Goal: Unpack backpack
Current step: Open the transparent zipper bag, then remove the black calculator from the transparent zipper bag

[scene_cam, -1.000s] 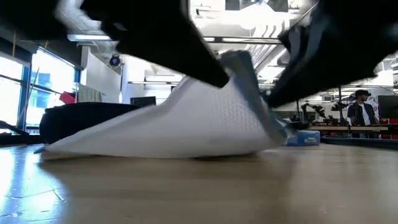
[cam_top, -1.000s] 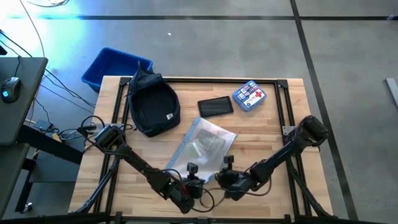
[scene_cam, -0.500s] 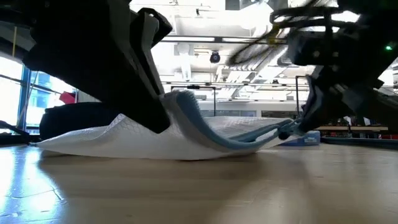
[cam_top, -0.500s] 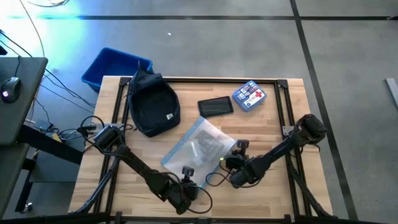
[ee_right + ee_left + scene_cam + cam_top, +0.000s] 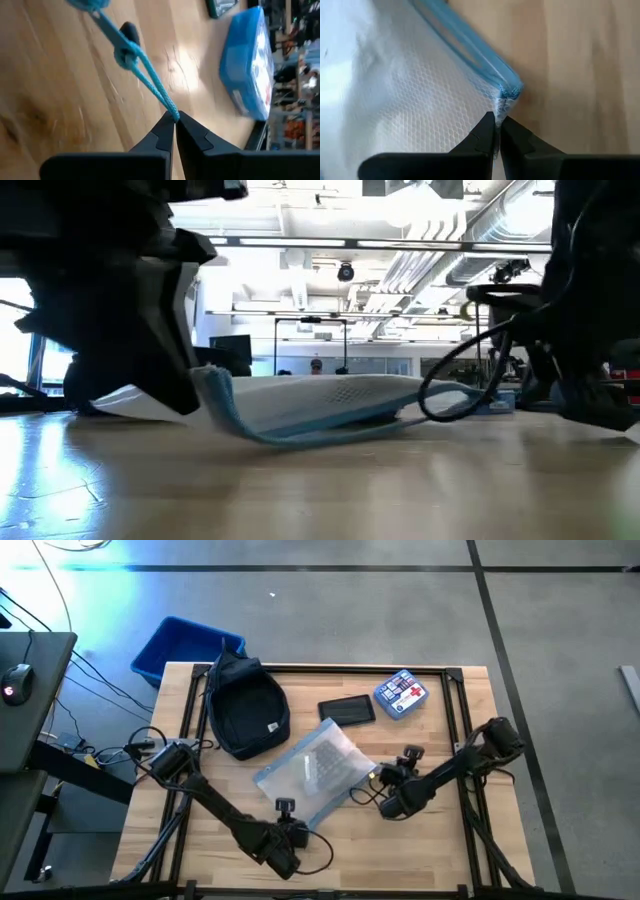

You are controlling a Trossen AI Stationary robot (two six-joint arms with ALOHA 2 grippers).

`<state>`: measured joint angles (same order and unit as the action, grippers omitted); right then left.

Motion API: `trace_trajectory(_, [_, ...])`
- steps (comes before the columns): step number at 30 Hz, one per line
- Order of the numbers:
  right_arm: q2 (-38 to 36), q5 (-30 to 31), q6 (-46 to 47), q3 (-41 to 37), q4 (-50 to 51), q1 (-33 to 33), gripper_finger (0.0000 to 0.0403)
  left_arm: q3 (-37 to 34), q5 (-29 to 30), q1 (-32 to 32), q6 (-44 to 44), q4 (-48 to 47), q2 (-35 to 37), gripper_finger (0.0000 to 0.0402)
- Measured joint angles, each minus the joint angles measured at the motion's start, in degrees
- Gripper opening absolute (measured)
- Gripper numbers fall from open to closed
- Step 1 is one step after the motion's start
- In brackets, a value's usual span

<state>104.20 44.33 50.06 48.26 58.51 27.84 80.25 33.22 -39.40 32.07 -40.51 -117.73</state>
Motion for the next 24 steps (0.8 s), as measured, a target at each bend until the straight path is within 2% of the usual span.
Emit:
trace_trajectory(3, [-2.2,-0.3,1.0,1.4,0.8,1.7,0.0,2.8,-2.6,0.1,2.0,0.3,0.7,0.001])
trace_trajectory(7, [-4.6,-0.9,0.6,3.4,0.8,4.5,0.0,9.3,-2.8,-0.7,1.1,0.1,0.9,0.0036])
trace_trajectory(11, [-6.1,-2.9,-2.4,5.8,0.8,8.0,0.0006,13.7,2.0,-1.6,-1.4,0.2,0.9,0.0058])
trace_trajectory(14, [-6.8,-2.7,-6.0,7.1,-2.2,10.9,0.0027,15.1,3.8,-1.9,-2.1,0.2,1.0,0.0067])
trace_trajectory(18, [-6.8,-3.4,-20.8,7.1,-16.1,14.3,0.0074,15.1,5.0,-1.8,0.3,-3.1,1.0,0.0084])
trace_trajectory(21, [-5.2,-6.4,-36.5,7.2,-29.1,15.7,0.0108,15.1,9.9,-1.1,5.1,-9.3,1.0,0.01])
trace_trajectory(24, [-2.7,-9.3,-45.7,7.2,-36.2,14.7,0.013,15.1,15.6,0.7,10.3,-14.9,0.5,0.0107])
